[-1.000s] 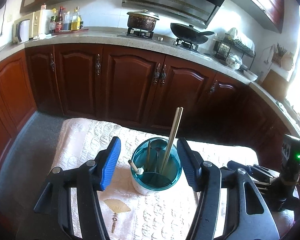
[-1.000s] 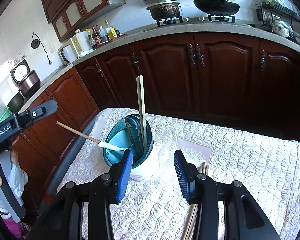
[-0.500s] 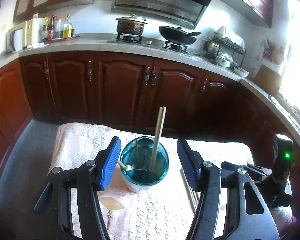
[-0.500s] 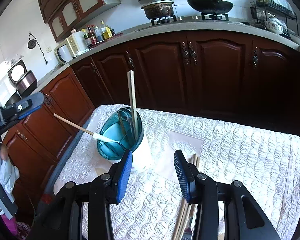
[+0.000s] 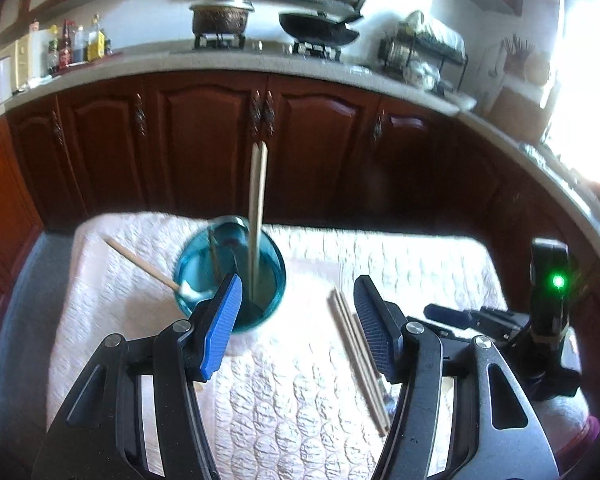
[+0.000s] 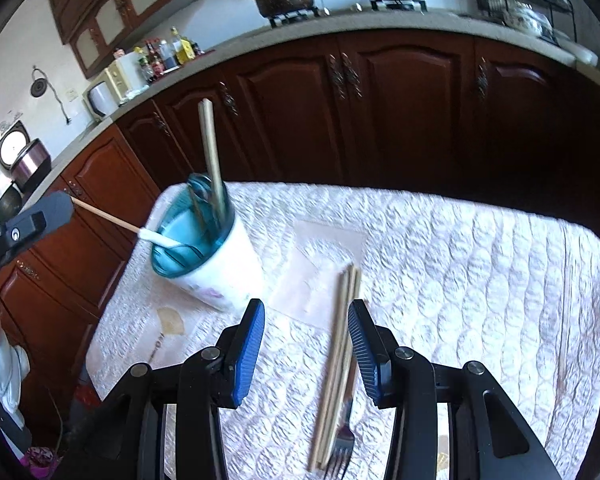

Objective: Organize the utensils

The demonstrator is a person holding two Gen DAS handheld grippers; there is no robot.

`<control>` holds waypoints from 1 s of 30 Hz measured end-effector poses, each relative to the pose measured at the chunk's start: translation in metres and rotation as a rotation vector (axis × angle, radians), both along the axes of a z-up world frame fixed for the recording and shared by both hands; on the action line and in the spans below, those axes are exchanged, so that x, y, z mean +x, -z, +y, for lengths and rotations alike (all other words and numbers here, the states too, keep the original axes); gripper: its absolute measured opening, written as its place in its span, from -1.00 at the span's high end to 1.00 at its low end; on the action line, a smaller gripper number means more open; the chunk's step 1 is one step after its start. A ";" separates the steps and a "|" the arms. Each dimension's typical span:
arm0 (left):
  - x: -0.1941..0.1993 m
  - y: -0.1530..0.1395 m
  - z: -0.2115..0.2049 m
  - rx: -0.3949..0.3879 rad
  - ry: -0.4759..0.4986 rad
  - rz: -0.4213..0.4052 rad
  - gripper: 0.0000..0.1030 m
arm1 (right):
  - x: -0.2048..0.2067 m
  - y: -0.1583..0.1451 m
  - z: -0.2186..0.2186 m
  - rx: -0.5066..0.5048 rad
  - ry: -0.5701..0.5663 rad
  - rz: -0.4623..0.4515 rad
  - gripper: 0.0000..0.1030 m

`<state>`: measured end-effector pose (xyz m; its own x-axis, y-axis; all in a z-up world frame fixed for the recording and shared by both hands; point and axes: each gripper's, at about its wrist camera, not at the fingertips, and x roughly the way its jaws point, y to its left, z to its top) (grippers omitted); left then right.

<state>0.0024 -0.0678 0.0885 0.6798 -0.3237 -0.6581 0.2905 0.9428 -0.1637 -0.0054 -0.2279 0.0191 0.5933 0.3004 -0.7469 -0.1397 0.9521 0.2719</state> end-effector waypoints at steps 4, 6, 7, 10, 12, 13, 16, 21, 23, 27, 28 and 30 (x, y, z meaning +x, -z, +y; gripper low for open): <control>0.000 0.036 -0.015 0.051 0.017 0.052 -0.13 | 0.002 0.028 -0.009 -0.022 0.025 0.056 0.20; 0.002 0.057 -0.022 0.075 0.022 0.085 -0.13 | 0.004 0.042 -0.013 -0.035 0.036 0.082 0.20; 0.002 0.068 -0.025 0.093 0.018 0.098 -0.13 | 0.006 0.052 -0.016 -0.044 0.044 0.103 0.20; 0.006 0.094 -0.033 0.123 0.012 0.140 -0.13 | 0.011 0.075 -0.019 -0.063 0.043 0.146 0.20; 0.008 0.114 -0.036 0.133 0.018 0.186 -0.13 | 0.015 0.089 -0.021 -0.067 0.046 0.169 0.20; 0.010 0.122 -0.038 0.143 0.019 0.207 -0.13 | 0.017 0.095 -0.022 -0.063 0.047 0.177 0.23; 0.012 0.142 -0.043 0.166 0.029 0.246 -0.13 | 0.023 0.109 -0.024 -0.047 0.046 0.203 0.32; 0.018 0.156 -0.047 0.171 0.042 0.280 -0.13 | 0.039 0.124 -0.020 -0.046 0.033 0.230 0.44; 0.021 0.157 -0.048 0.167 0.043 0.286 -0.13 | 0.043 0.128 -0.016 -0.060 0.022 0.239 0.46; 0.027 0.162 -0.053 0.166 0.049 0.299 -0.13 | 0.049 0.130 -0.012 -0.062 0.013 0.232 0.47; 0.028 0.163 -0.056 0.164 0.052 0.301 -0.13 | 0.050 0.130 -0.011 -0.061 0.010 0.232 0.47; 0.032 0.164 -0.061 0.160 0.062 0.303 -0.13 | 0.053 0.130 -0.008 -0.094 0.003 0.227 0.48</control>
